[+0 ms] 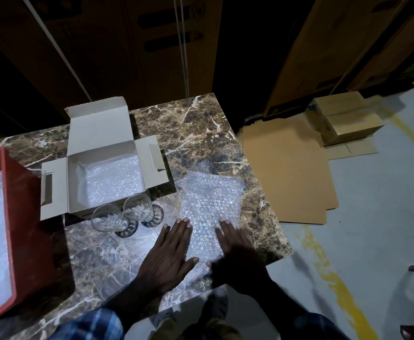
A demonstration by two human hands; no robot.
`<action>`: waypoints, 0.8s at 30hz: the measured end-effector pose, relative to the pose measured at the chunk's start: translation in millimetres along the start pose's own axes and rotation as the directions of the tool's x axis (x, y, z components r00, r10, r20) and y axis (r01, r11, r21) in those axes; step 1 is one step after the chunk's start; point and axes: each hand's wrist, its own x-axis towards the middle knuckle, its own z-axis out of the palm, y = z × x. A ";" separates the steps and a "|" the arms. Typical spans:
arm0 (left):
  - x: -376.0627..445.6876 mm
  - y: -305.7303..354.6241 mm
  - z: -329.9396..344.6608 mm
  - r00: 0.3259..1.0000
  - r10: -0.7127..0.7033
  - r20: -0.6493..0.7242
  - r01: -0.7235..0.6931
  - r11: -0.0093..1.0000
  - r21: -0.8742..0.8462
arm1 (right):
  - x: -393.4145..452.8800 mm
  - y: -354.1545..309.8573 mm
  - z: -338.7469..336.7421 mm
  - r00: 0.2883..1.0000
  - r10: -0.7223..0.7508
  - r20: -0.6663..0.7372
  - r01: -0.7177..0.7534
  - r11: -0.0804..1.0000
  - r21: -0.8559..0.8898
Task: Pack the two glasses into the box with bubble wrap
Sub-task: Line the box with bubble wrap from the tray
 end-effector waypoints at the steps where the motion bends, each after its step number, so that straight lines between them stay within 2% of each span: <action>1: -1.9 2.7 -0.4 0.999 0.039 -0.008 -0.039 0.999 -0.005 | -6.1 -0.3 1.9 0.994 -0.099 -0.039 0.100 0.995 0.028; 3: -5.8 7.1 2.8 0.994 0.108 -0.018 -0.108 0.994 0.002 | -14.9 -1.7 5.5 0.970 -0.190 -0.154 0.210 0.969 0.127; 6: -10.3 10.6 9.3 0.989 0.135 -0.055 -0.134 0.991 0.017 | -17.8 -4.8 12.4 0.933 -0.185 -0.310 0.234 0.963 0.130; 9: -8.0 13.8 11.1 0.986 0.124 -0.112 -0.127 0.992 -0.018 | -13.4 -8.2 21.9 0.934 -0.213 -0.288 0.244 0.967 0.077; 11: -4.7 13.6 6.8 0.978 0.106 -0.181 -0.116 0.992 -0.046 | -6.8 -15.0 22.4 0.953 -0.181 -0.243 0.200 0.978 0.055; 13: -5.1 15.2 -1.5 0.952 -0.025 -0.304 -0.033 0.982 -0.185 | 1.6 -30.2 16.1 0.976 -0.077 -0.202 0.092 0.994 0.063; 14: -7.9 17.5 -7.8 0.920 -0.175 -0.351 0.061 0.948 -0.313 | 6.2 -39.2 11.7 0.982 -0.027 -0.189 0.043 0.996 0.078; 15: -11.6 21.2 -17.5 0.864 -0.359 -0.353 0.180 0.876 -0.448 | 9.5 -48.9 7.6 0.985 0.012 -0.170 0.005 0.995 0.102; 16: -15.9 24.8 -27.2 0.782 -0.540 -0.311 0.299 0.763 -0.573 | 11.4 -57.9 5.0 0.988 0.041 -0.151 -0.020 0.990 0.137; 18: -24.4 29.9 -40.2 0.573 -0.809 -0.134 0.479 0.463 -0.746 | 13.5 -72.1 4.3 0.989 0.068 -0.133 -0.039 0.977 0.210; 19: -26.3 32.4 -46.0 0.459 -0.888 -0.034 0.531 0.306 -0.790 | 15.6 -78.5 3.6 0.988 0.075 -0.132 -0.042 0.970 0.241; 21: -27.9 35.2 -56.4 0.242 -0.960 0.140 0.575 0.025 -0.818 | 20.0 -94.3 -1.2 0.983 0.112 -0.144 -0.064 0.950 0.305; 22: -27.6 36.1 -62.4 0.155 -0.966 0.205 0.567 -0.083 -0.820 | 22.2 -103.1 -5.0 0.980 0.140 -0.144 -0.084 0.937 0.338; 23: -26.7 36.0 -66.1 0.099 -0.959 0.265 0.552 -0.169 -0.817 | 23.9 -111.4 -7.8 0.977 0.162 -0.135 -0.103 0.925 0.366; 24: -25.5 35.1 -69.9 0.085 -0.940 0.330 0.516 -0.242 -0.822 | 25.1 -118.7 -8.0 0.977 0.180 -0.117 -0.120 0.910 0.396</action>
